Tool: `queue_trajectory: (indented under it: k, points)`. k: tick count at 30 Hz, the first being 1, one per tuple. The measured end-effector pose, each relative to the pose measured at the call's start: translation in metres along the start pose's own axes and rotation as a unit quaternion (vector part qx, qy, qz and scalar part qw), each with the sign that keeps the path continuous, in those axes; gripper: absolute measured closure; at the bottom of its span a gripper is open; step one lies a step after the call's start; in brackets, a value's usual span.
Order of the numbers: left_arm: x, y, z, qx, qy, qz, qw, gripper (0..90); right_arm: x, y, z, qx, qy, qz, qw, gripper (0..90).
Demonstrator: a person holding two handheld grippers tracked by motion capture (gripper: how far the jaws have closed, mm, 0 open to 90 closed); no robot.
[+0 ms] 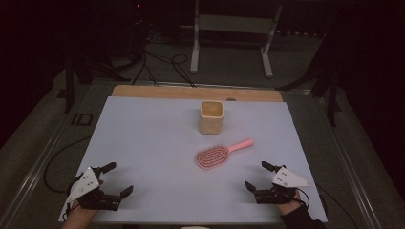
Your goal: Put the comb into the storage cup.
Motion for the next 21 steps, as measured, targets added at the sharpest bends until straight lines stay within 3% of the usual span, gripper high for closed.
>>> queue_trajectory:
  k: [4, 14, 21]
  points:
    - [0.002, 0.001, 0.000, 0.000, -0.009, 0.009, 0.9999, 0.0, 0.000, 0.003, 0.002, -0.002, -0.001, 0.001, 1.0000, 7.8]
    - [0.002, 0.001, 0.004, -0.016, -0.004, 0.007, 0.9998, 0.0, 0.006, -0.001, -0.004, 0.023, 0.010, 0.010, 0.9996, 7.8]
    - [0.001, 0.001, 0.003, -0.016, -0.007, 0.003, 0.9998, 0.0, 0.011, -0.001, -0.003, 0.025, 0.017, 0.012, 0.9995, 7.8]
Point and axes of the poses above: each handheld gripper's, and its own axes: y roughly backward along the jaws, z roughly out of its top, x roughly to its left, the point moved 10 cm from there along -y, roughly forward along the jaws, and after that the axes turned 14 degrees about -y, right-handed, at the moved point
